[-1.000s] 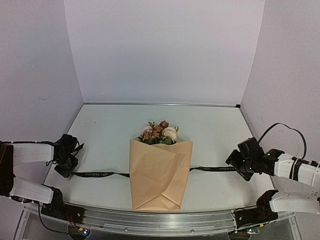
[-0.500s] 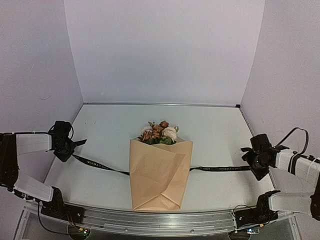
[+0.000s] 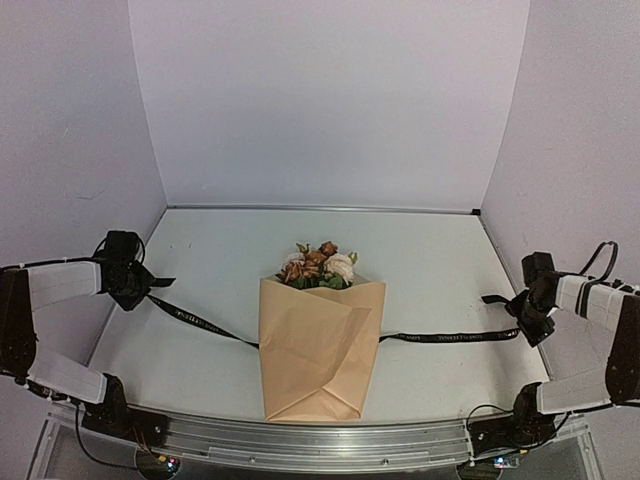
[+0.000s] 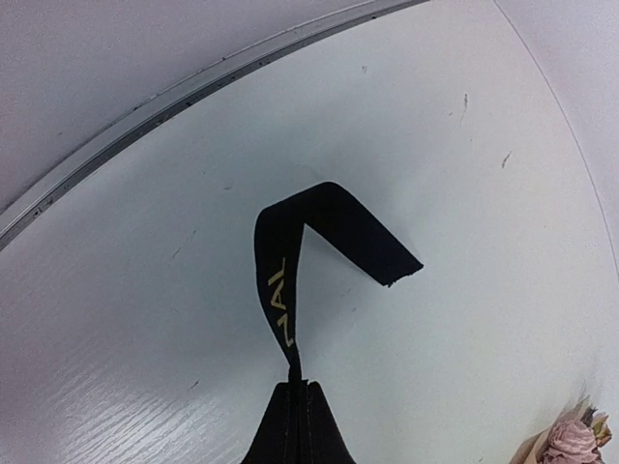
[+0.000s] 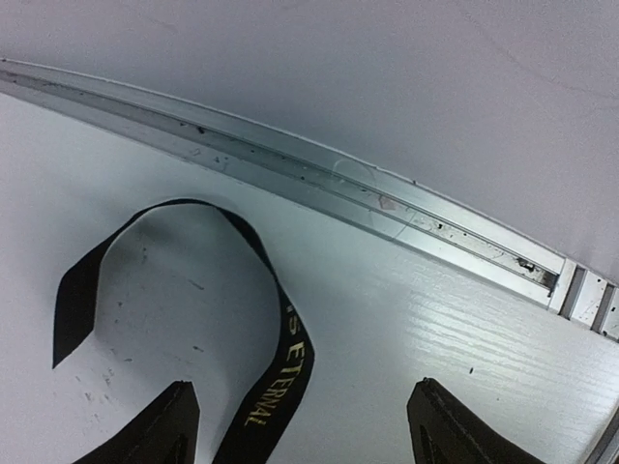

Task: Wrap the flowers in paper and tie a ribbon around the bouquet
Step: Pick up the right side of the ribbon from the center of the board.

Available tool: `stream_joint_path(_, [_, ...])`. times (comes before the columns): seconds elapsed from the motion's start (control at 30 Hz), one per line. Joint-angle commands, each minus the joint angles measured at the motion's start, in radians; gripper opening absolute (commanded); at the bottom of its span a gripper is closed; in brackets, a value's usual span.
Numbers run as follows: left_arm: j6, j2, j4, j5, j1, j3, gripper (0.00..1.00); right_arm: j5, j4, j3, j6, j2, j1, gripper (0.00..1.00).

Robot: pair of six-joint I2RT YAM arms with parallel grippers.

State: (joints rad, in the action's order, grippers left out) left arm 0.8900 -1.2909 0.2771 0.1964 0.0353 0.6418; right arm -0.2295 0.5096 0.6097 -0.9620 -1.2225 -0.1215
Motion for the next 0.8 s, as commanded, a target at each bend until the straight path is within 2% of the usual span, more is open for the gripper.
stream_joint_path(0.0, [-0.019, -0.010, -0.043, -0.040, -0.005, 0.034, 0.00, 0.055, 0.000, 0.033, 0.046, -0.033, -0.048, 0.77])
stream_joint_path(0.43, [-0.028, -0.044, -0.059, -0.100, -0.006, 0.059, 0.00, 0.089, -0.003, 0.169, 0.098, -0.287, -0.079, 0.66])
stream_joint_path(0.6, [-0.016, -0.023, -0.066, -0.092, -0.006, 0.043, 0.00, 0.099, -0.003, 0.169, 0.083, -0.310, -0.095, 0.61])
stream_joint_path(0.77, [0.008, 0.019, -0.095, -0.094, -0.006, 0.003, 0.00, 0.118, 0.006, 0.196, 0.081, -0.336, -0.098, 0.41])
